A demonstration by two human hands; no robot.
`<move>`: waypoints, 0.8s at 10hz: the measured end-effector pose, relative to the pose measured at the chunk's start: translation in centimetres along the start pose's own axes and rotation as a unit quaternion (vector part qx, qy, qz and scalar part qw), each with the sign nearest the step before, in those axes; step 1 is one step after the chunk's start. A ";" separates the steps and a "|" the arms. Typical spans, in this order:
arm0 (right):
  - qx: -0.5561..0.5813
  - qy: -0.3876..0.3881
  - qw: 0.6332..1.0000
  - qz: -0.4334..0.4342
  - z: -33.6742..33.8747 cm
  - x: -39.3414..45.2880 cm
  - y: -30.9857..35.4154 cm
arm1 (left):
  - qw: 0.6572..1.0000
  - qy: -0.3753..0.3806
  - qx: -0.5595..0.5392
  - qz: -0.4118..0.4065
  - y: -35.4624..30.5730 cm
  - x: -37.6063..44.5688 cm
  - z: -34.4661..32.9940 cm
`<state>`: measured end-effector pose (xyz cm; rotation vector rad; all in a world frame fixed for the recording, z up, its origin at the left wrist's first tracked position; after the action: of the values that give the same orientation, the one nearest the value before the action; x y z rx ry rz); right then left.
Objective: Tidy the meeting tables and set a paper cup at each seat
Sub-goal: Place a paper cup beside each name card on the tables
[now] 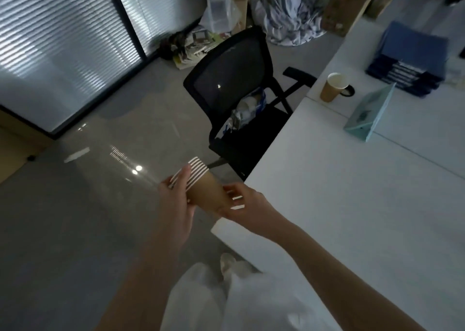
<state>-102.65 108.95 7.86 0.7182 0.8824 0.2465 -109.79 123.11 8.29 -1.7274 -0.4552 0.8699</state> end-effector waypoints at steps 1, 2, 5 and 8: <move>0.028 -0.015 0.999 -0.027 1.4 2.0 -0.1 | 1.000 0.021 -0.007 0.017 1.6 4.9 -1.3; 0.077 -0.056 0.993 -0.065 3.8 5.5 0.1 | 0.996 0.072 0.014 0.057 1.5 10.4 -3.8; 0.354 -0.136 0.905 -0.194 12.6 18.1 0.8 | 0.950 0.257 0.091 0.154 1.0 27.4 -13.6; 0.442 -0.187 0.840 -0.253 14.0 29.3 -2.0 | 0.902 0.345 0.161 0.202 6.0 39.5 -23.2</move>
<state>-73.65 114.85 -5.68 1.2912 0.7493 -0.8165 -67.33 132.80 -7.04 -1.7029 0.5127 0.5121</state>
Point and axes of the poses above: each hand's wrist, its own x-axis towards the middle knuckle, its own z-axis out of the back of the hand, y = z × x, the point moved 1 cm from there along x, towards the middle knuckle, and after that the axes turned 14 degrees about -z, right-handed, at the moved point
